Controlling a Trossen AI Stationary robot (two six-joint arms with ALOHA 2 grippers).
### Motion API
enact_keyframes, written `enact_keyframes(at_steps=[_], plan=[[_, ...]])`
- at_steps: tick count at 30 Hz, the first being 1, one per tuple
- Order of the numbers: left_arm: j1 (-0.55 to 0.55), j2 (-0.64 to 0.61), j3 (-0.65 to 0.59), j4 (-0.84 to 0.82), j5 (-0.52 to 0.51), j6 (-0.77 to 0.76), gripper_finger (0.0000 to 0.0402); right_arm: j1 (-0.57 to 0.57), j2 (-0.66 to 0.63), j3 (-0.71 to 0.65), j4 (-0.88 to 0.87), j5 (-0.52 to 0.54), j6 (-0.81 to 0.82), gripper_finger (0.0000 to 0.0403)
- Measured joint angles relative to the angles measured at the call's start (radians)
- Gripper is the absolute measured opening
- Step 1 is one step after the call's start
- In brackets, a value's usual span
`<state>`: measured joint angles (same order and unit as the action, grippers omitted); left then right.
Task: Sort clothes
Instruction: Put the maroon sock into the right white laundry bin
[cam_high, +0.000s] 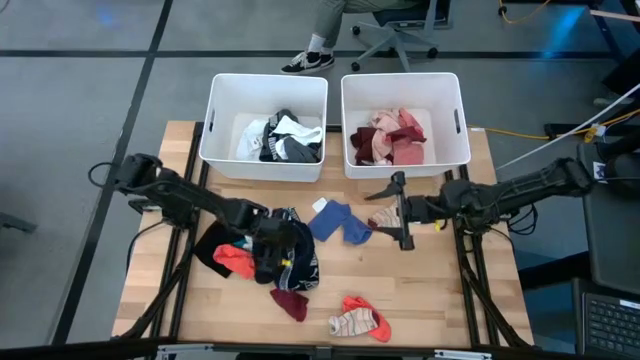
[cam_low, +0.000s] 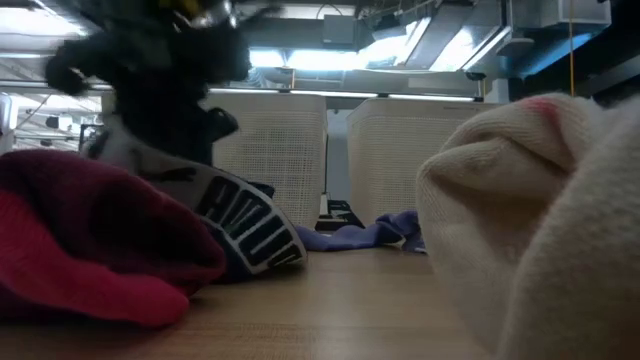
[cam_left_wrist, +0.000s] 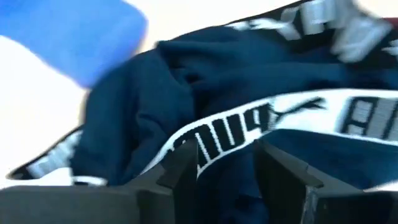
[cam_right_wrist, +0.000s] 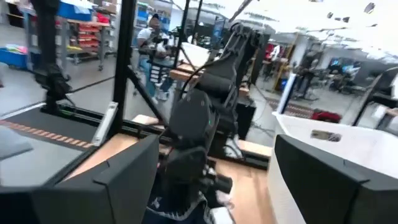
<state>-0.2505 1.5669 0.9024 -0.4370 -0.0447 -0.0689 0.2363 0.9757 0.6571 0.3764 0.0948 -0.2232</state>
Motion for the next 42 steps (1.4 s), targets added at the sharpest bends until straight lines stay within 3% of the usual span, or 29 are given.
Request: enact_keyframes(at_steps=[5,10,13,19,28,37,42], plan=[[0.082,0.030,0.000,0.003,-0.171,0.045,0.0143,-0.001,0.075,-0.001,0.124,0.037,-0.077,0.0323],[0.159,0.027,0.000,0.010,-0.439,0.045,0.0143,-0.001,0.103,-0.001,0.204,0.080,-0.103,0.0323],[0.189,0.007,0.008,0.000,-0.479,0.044,0.0143,-0.001,0.103,-0.001,0.195,0.081,-0.103,0.0323],[0.116,-0.109,0.066,0.005,-0.316,0.042,0.0143,-0.001,0.103,-0.001,0.133,0.115,-0.098,0.0323],[-0.081,-0.222,0.057,0.000,0.051,-0.003,0.0143,-0.001,0.103,0.000,0.120,0.149,-0.087,0.0323],[-0.181,-0.145,-0.047,-0.013,0.080,-0.017,0.0143,-0.001,0.103,0.000,0.120,0.149,-0.084,0.0323],[-0.183,-0.077,-0.064,0.108,0.080,0.052,0.0136,-0.001,0.103,0.000,0.112,0.149,-0.084,0.0323]])
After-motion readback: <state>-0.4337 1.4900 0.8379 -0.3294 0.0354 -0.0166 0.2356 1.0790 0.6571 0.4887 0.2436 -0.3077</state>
